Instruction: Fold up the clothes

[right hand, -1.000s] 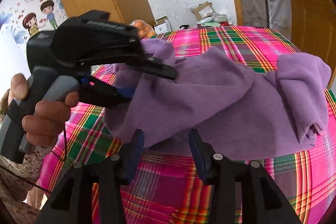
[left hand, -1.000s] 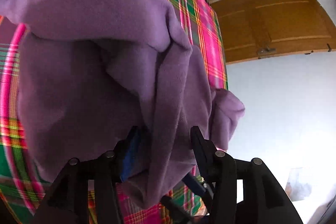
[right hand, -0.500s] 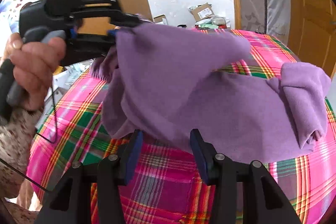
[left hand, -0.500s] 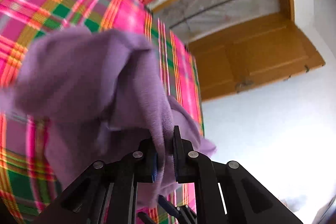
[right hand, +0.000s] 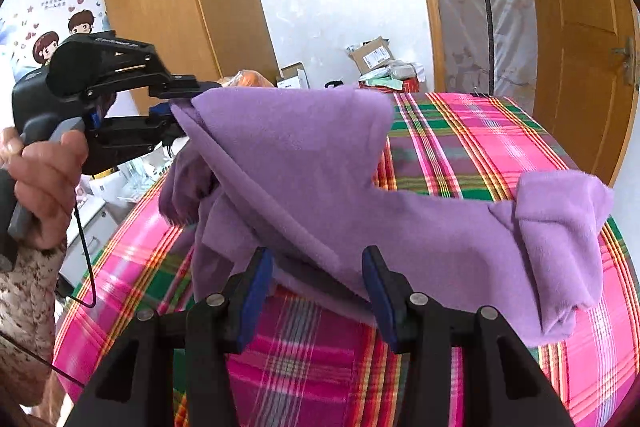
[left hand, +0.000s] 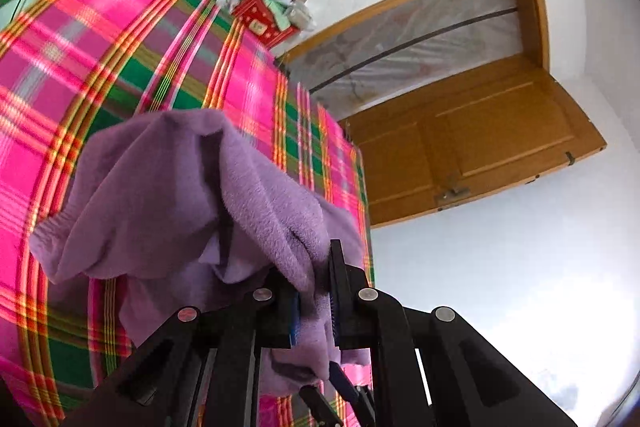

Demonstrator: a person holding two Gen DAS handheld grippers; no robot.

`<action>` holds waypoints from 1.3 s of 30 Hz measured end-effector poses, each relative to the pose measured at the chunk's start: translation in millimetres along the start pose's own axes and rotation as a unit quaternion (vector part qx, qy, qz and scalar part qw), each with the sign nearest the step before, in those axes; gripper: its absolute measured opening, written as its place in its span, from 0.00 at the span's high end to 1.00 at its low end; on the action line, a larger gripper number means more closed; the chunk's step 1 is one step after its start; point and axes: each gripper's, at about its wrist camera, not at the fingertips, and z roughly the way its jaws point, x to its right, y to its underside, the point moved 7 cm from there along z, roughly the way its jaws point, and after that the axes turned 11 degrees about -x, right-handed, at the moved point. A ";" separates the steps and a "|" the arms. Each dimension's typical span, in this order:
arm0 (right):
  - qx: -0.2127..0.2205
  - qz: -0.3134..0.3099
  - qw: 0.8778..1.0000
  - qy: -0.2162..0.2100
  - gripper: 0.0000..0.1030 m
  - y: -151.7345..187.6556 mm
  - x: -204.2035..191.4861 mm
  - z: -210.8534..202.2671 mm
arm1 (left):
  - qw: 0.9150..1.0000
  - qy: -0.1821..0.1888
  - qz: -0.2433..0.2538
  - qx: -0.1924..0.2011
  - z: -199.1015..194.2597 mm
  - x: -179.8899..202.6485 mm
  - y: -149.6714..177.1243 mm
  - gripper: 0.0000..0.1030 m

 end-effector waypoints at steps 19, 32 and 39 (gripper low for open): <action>-0.017 -0.036 0.986 0.162 0.90 -38.9 49.0 13.5 | 0.999 -0.017 -0.005 0.034 -15.2 -4.7 -28.3 0.89; 0.031 -0.036 0.981 0.187 0.92 -127.6 79.9 8.3 | 0.998 -0.049 0.011 0.026 16.9 -1.7 -66.7 0.88; -0.003 -0.010 0.982 0.188 0.92 -155.8 107.8 49.7 | 0.997 -0.075 0.007 0.005 44.3 -13.2 -91.9 0.88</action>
